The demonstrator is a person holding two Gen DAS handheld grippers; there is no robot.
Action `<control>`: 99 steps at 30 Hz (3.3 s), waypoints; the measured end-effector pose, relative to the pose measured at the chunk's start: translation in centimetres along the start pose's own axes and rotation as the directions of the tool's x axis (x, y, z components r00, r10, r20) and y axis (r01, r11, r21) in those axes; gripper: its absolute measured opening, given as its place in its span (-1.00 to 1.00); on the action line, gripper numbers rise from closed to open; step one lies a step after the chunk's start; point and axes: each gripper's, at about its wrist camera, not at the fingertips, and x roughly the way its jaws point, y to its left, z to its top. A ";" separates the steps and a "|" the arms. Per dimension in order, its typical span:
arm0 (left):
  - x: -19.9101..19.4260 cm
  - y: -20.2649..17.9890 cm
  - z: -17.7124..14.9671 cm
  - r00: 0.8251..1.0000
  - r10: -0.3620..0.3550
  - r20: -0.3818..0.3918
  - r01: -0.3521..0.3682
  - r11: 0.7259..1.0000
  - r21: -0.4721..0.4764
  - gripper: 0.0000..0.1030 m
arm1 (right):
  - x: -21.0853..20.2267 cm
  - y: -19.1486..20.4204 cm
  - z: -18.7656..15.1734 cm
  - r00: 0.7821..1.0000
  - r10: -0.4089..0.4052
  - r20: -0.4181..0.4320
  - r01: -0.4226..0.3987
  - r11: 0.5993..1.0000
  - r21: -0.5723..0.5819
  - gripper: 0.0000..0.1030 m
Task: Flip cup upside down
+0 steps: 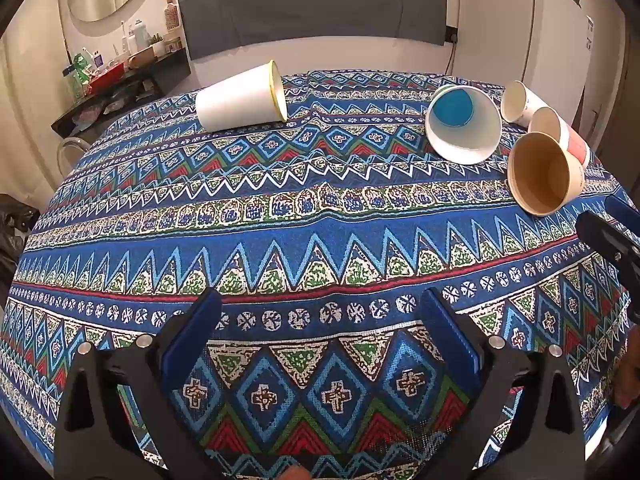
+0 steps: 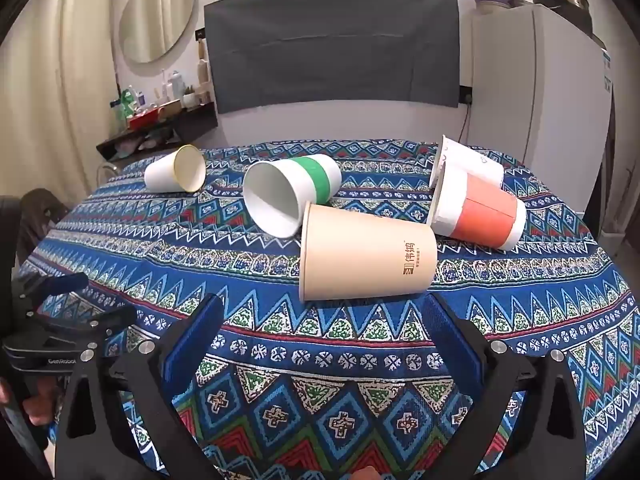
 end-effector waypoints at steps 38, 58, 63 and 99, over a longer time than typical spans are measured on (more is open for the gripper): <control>0.1 -0.1 0.0 1.000 0.003 0.005 -0.003 1.000 0.006 0.89 | 0.5 -0.5 0.0 1.000 0.008 -0.021 -0.007 1.000 0.029 0.85; 0.1 -0.1 0.0 1.000 0.003 0.005 -0.003 1.000 0.006 0.89 | 0.6 -0.5 -0.1 1.000 0.011 -0.024 -0.010 1.000 0.030 0.85; 0.1 -0.1 0.0 1.000 0.002 0.005 -0.002 1.000 0.005 0.89 | 0.7 -0.5 0.0 1.000 0.002 -0.027 -0.001 0.999 0.032 0.85; 0.5 0.5 -0.1 0.996 0.091 -0.013 -0.091 0.996 -0.020 0.89 | 1.1 -0.3 0.0 0.999 0.010 -0.048 -0.009 0.999 0.031 0.85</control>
